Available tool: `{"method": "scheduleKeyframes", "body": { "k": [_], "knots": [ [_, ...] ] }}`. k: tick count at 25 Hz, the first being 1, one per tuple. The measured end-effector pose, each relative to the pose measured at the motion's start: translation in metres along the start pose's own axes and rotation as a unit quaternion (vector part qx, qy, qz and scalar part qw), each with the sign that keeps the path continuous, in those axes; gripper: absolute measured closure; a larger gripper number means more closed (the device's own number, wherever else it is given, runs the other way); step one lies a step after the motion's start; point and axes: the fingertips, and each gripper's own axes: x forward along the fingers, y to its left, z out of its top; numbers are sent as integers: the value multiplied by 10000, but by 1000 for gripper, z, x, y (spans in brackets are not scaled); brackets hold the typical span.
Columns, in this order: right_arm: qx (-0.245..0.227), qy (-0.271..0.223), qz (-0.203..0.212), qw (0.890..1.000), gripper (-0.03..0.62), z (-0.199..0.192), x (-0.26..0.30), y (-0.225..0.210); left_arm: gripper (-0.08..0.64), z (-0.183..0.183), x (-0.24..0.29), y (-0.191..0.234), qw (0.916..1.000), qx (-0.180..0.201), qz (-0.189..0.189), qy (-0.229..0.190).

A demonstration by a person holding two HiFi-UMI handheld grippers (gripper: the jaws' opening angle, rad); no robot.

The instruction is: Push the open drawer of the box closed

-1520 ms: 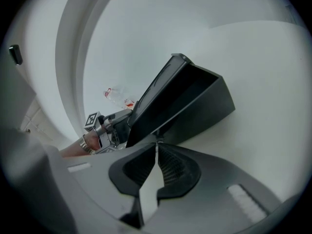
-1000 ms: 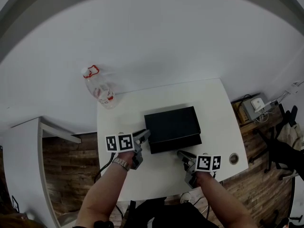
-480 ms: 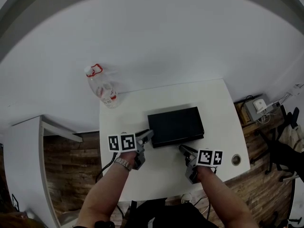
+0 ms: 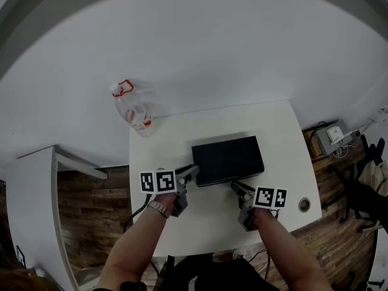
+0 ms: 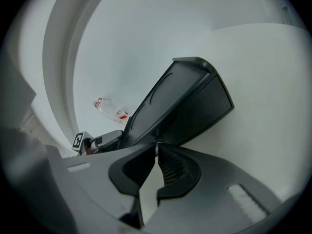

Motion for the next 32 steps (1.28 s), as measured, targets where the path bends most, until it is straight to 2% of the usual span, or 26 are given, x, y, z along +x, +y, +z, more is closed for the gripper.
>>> {"method": "scheduleKeyframes", "body": {
  "k": [5,10,13,16,20,26,32],
  "knots": [
    [44,-40,82,9999,571,0,-1,0,453,1,0,0,9999,-36,15,-101],
    [0,54,189,9998,565,-11,-16,3,457,0,-14,-6,9974,-335,-155,-614],
    [-104,101,413,9990,577,-18,-39,11,474,-14,-33,-16,9958,-326,-166,-836],
    [-288,178,762,9965,588,-26,-66,23,560,-38,-51,-28,9960,-223,-91,-861],
    [-521,241,1250,9905,588,-39,-104,42,560,-73,-70,-60,9951,-213,-205,-938],
    [-798,299,1966,9768,588,-65,-177,61,560,-147,-83,-134,9940,137,-346,-1032],
    [-943,507,2438,9639,588,-102,-249,58,560,-231,-84,-206,9911,71,-675,-1142]
  ]
}}
